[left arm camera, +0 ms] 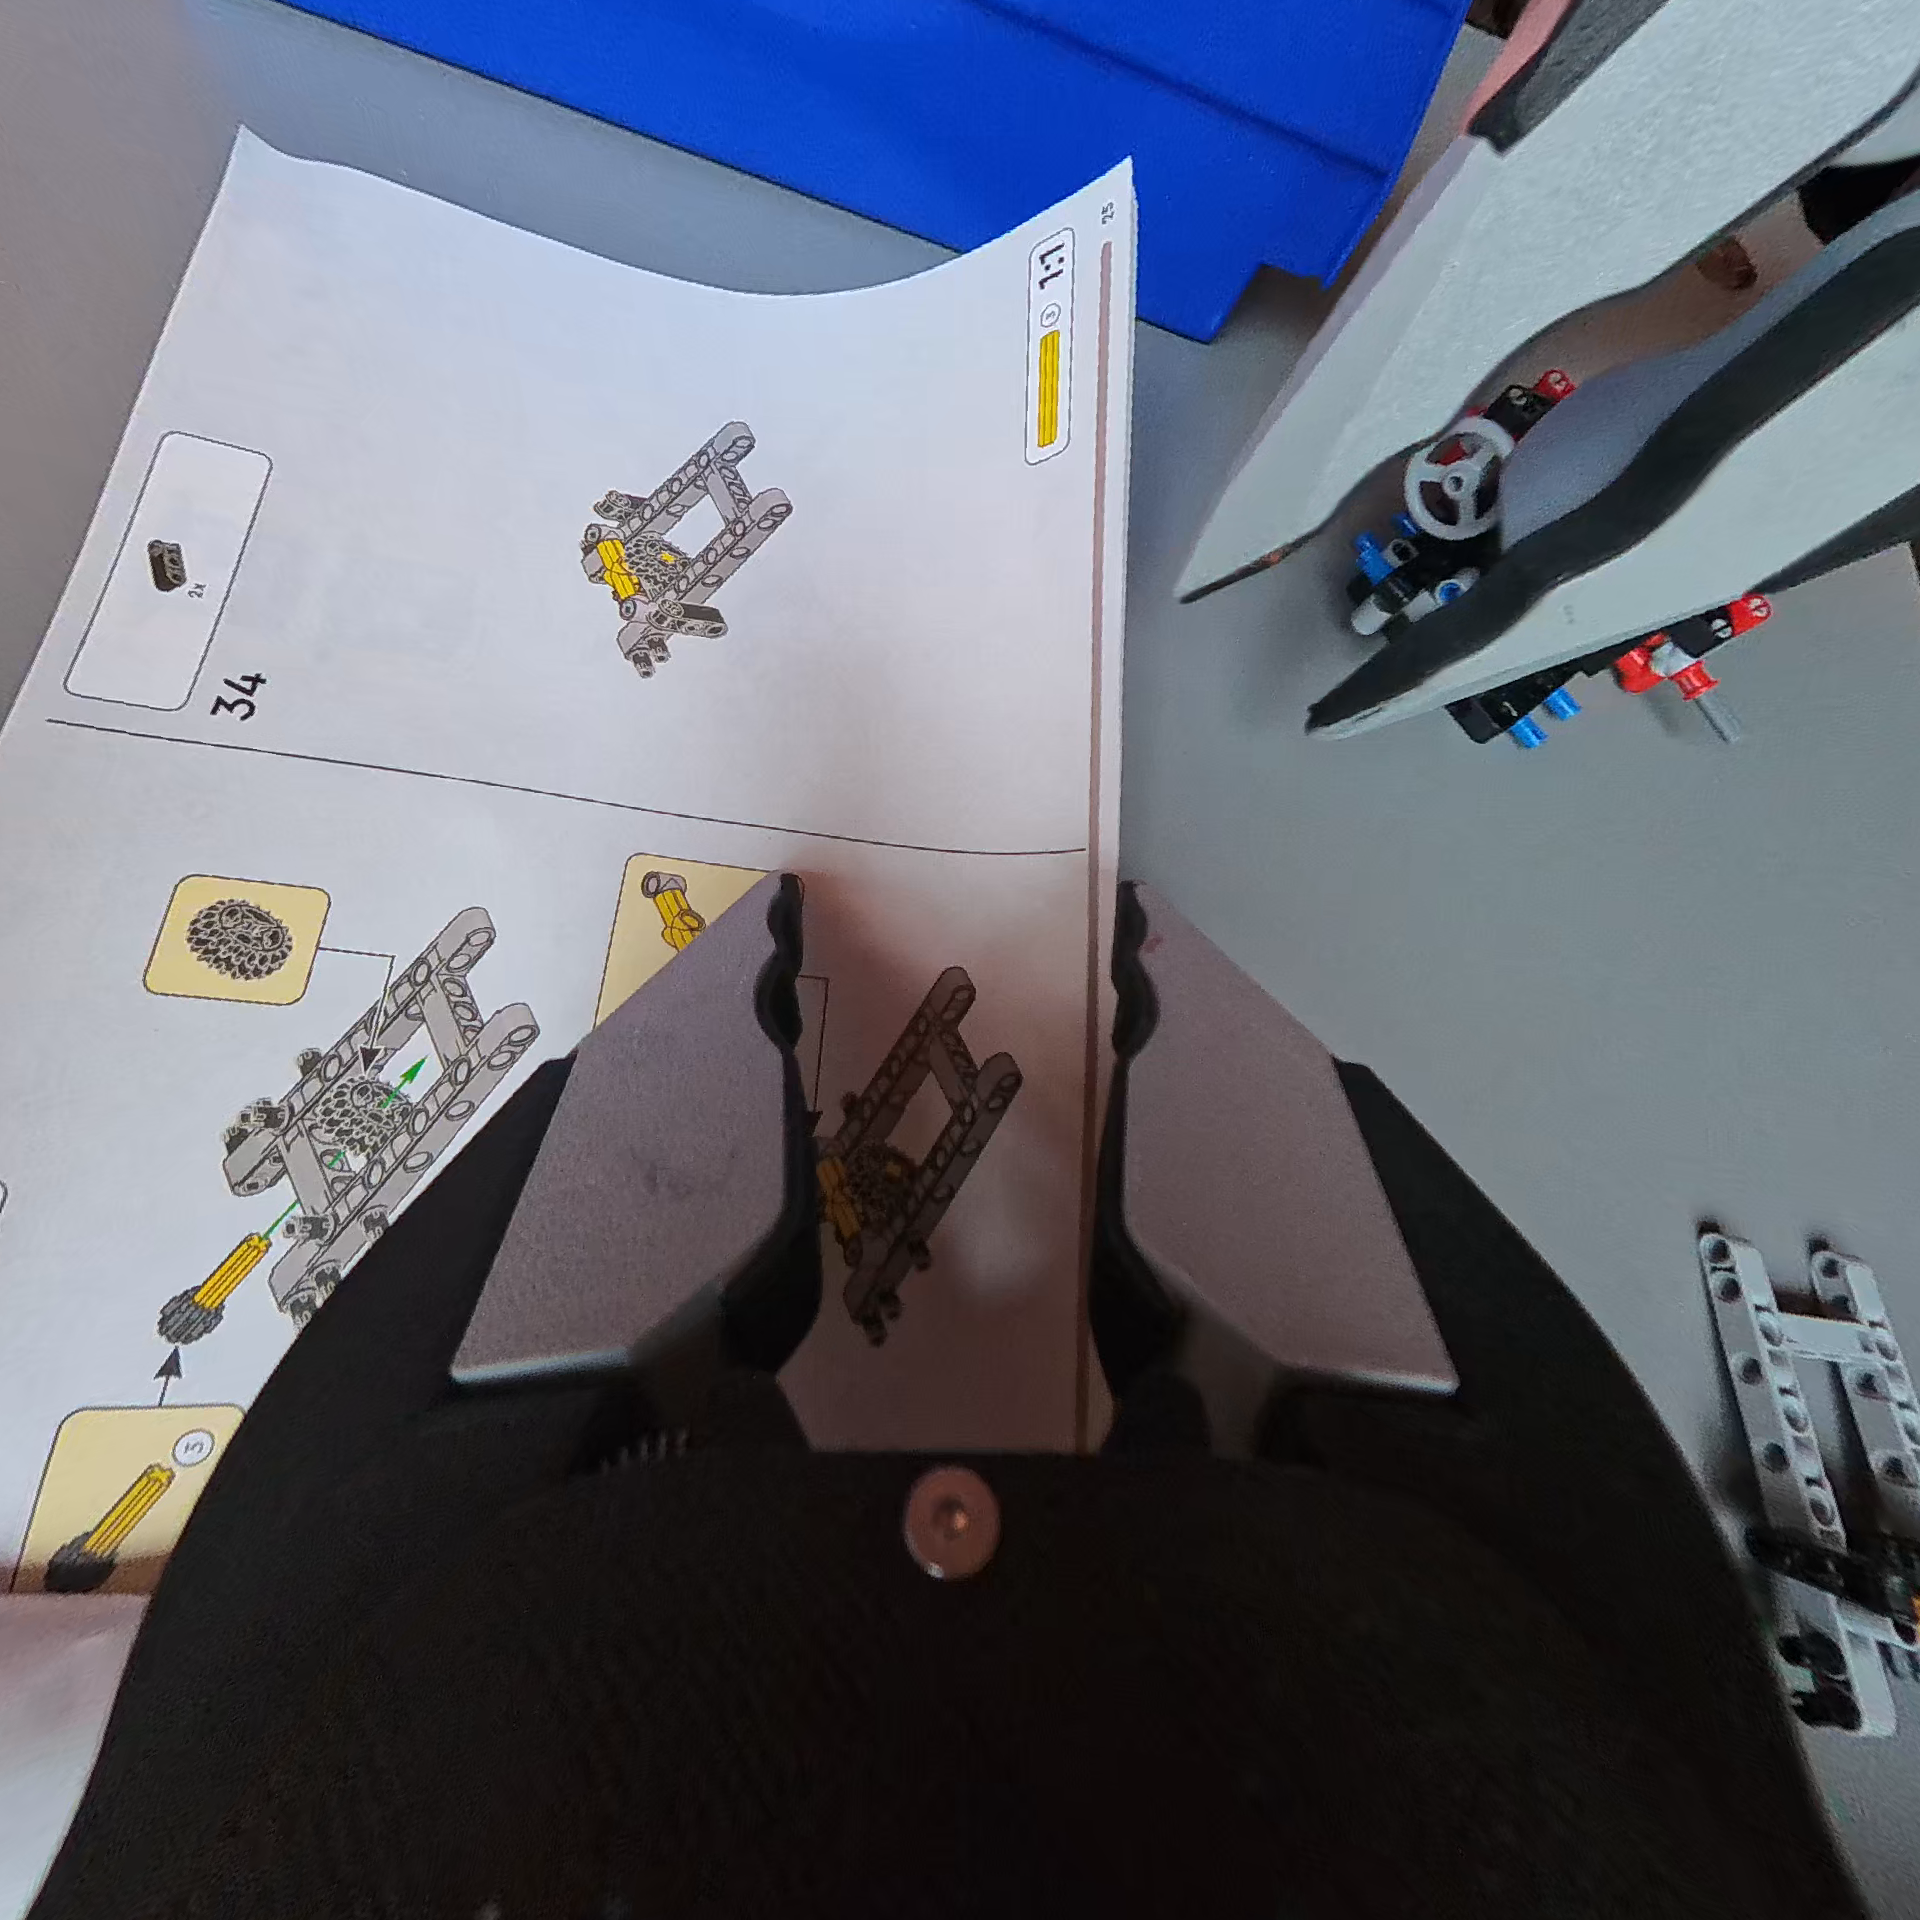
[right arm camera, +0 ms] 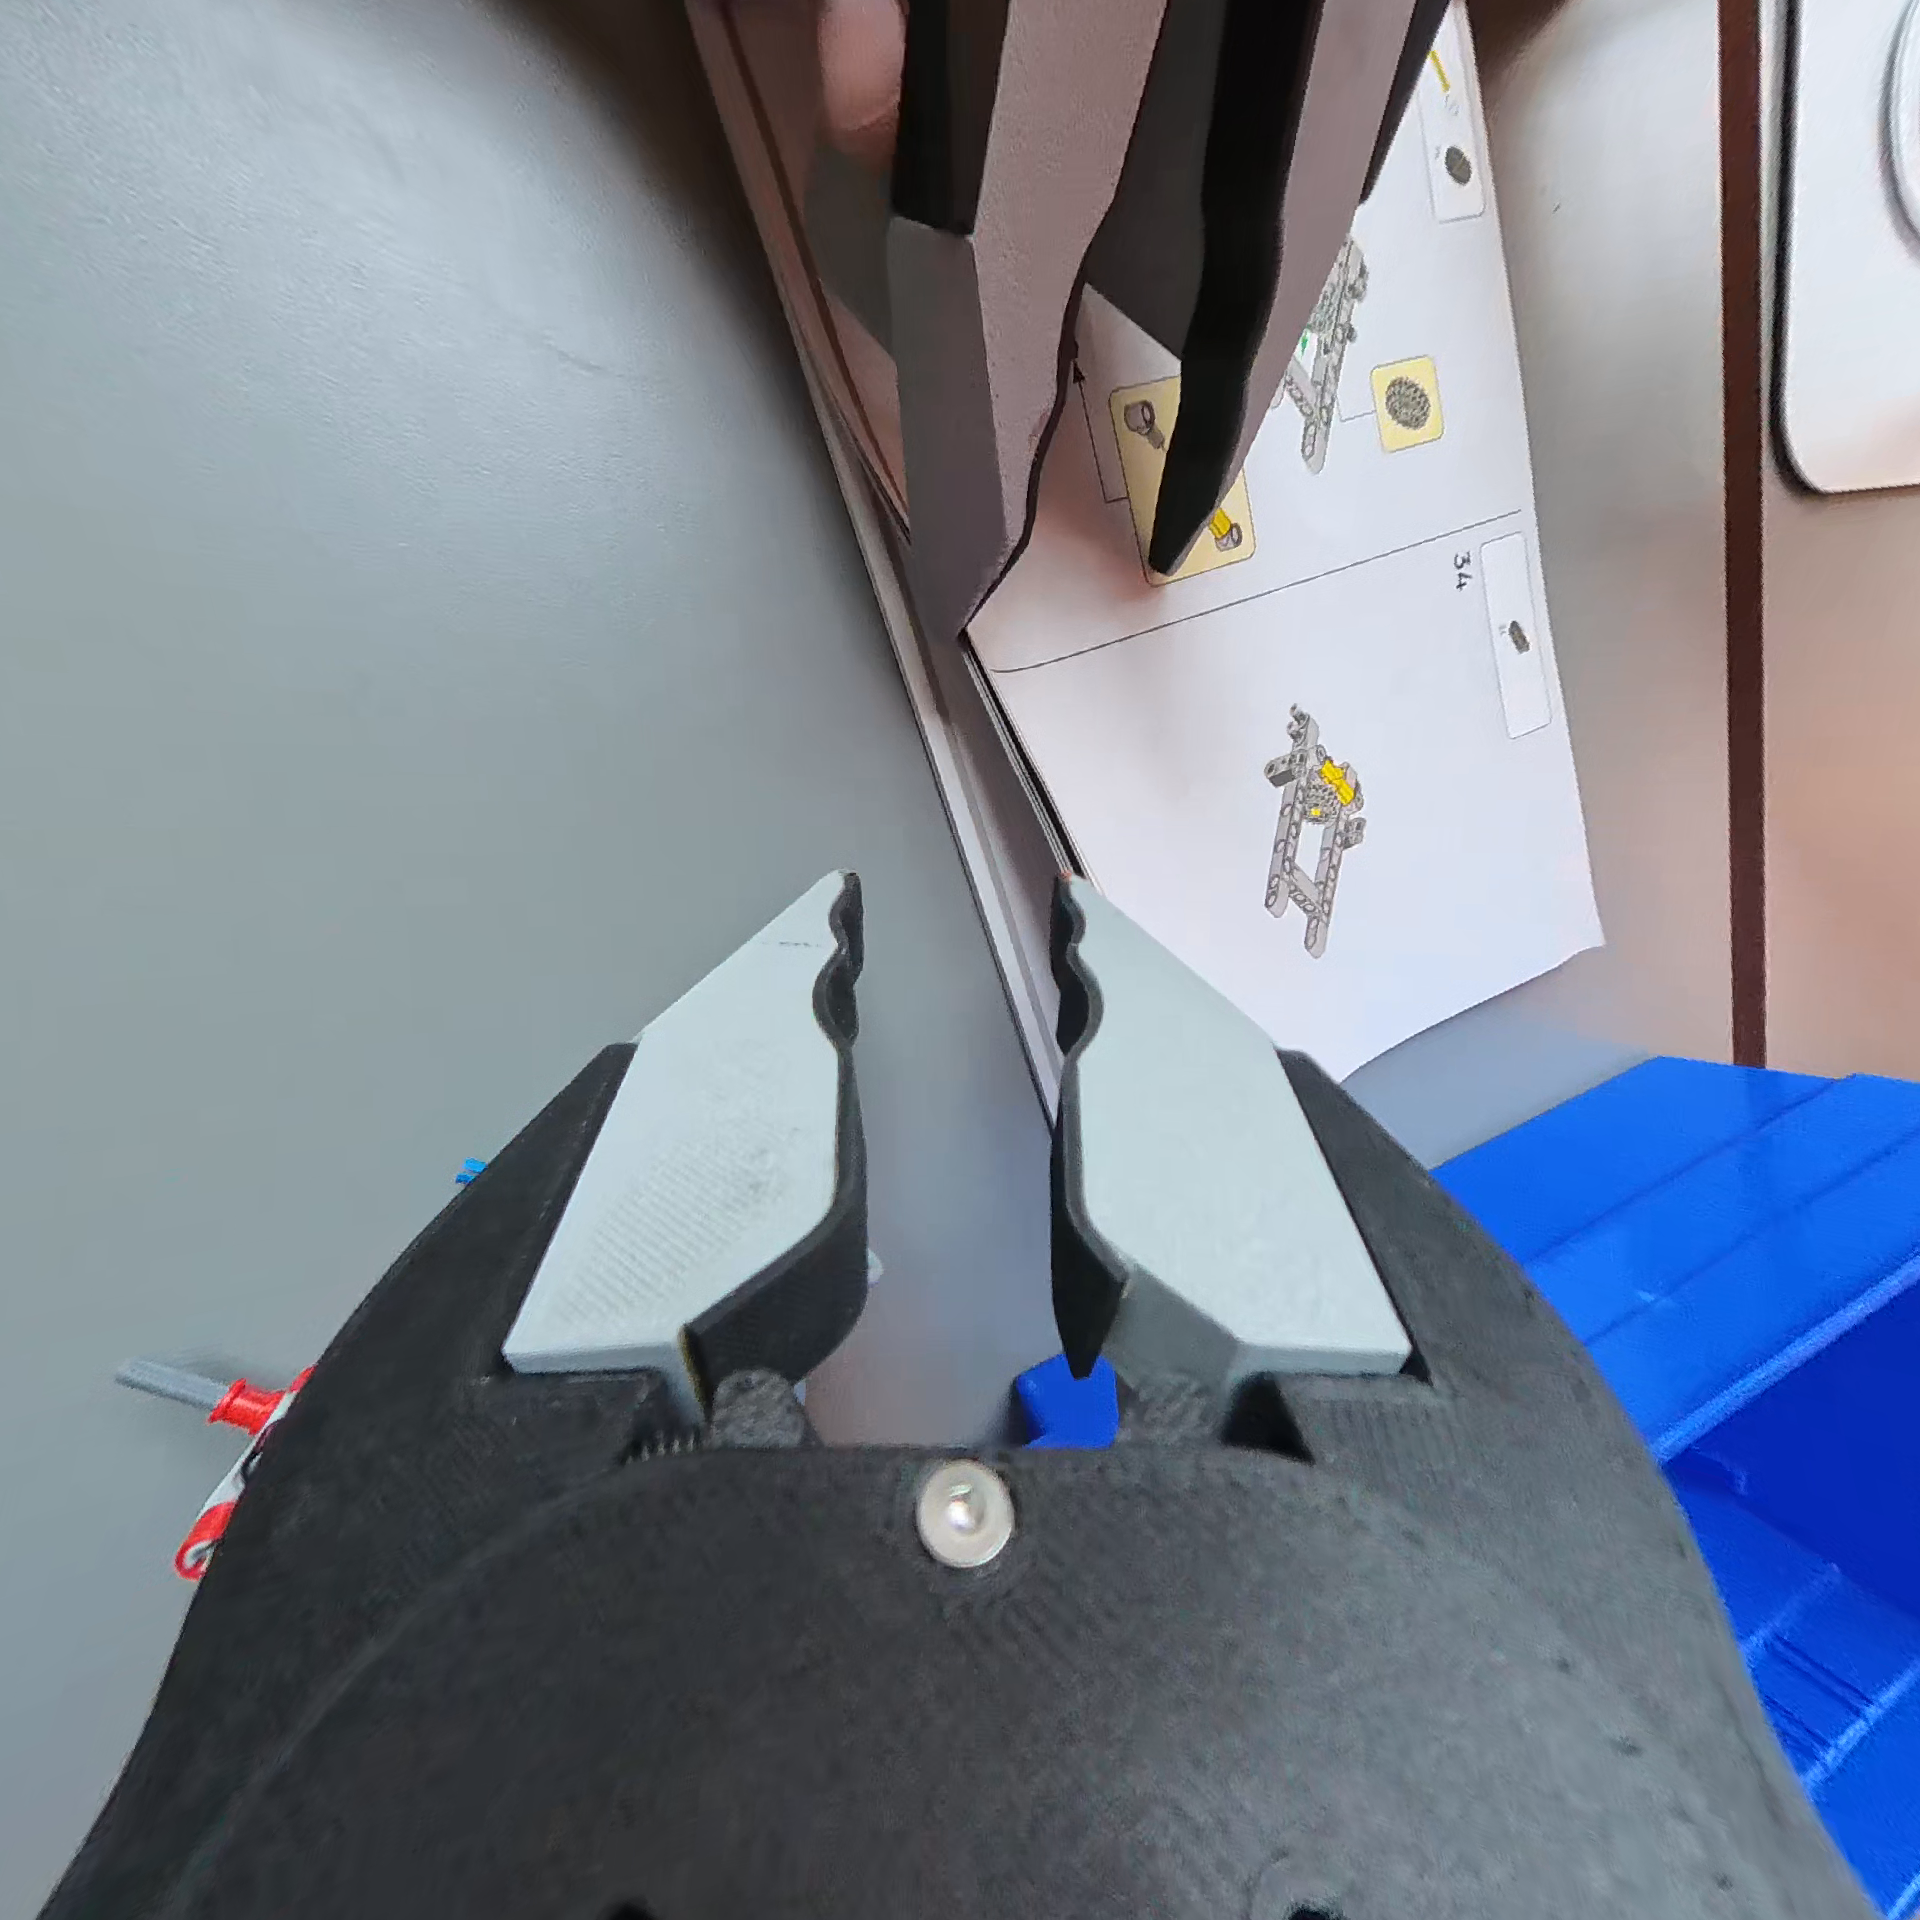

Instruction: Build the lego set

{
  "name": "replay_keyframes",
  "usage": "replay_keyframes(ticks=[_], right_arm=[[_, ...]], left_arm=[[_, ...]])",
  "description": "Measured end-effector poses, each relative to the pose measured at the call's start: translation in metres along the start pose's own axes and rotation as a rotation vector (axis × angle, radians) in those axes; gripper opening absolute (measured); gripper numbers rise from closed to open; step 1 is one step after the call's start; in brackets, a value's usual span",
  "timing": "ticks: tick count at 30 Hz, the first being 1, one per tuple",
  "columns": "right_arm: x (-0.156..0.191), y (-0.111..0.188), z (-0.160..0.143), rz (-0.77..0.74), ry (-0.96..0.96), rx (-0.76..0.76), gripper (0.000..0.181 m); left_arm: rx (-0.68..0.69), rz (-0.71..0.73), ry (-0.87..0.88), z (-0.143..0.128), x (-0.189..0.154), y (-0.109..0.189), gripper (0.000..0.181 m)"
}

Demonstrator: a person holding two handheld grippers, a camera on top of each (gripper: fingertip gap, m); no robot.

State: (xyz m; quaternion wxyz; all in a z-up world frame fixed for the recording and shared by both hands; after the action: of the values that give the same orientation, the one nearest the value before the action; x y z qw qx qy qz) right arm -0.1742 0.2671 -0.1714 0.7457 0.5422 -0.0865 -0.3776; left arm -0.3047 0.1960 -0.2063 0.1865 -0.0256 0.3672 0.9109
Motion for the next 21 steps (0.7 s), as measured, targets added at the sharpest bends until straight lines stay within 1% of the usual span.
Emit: replay_keyframes(ticks=[7,14,18,21], right_arm=[[-0.005,-0.01,0.002,-0.016,0.022,0.055,0.034],[-0.006,-0.012,0.005,-0.03,0.035,0.064,0.033],[-0.007,-0.02,0.0,-0.034,0.039,0.119,0.034],[-0.009,-0.024,-0.001,-0.021,0.026,0.124,0.034]], left_arm=[[-0.004,-0.004,0.003,0.0,0.0,0.0,0.058],[-0.01,-0.011,0.009,-0.001,0.002,0.001,0.057],[-0.018,-0.008,0.021,-0.003,0.004,0.003,0.053],[-0.039,-0.013,0.049,-0.004,0.008,0.007,0.049]])
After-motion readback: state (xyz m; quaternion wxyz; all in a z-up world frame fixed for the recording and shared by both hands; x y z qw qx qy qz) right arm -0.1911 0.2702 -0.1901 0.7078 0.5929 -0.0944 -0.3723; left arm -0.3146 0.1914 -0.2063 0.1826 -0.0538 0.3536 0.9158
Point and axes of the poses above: each gripper's, where its closed fingertips meet, y back along the fingers, z out of its top, x = y × z across the jaws, the point moved 8 cm from there along y, back along the fingers, and after that the axes turned 4 degrees about z, right-handed, at the moved point
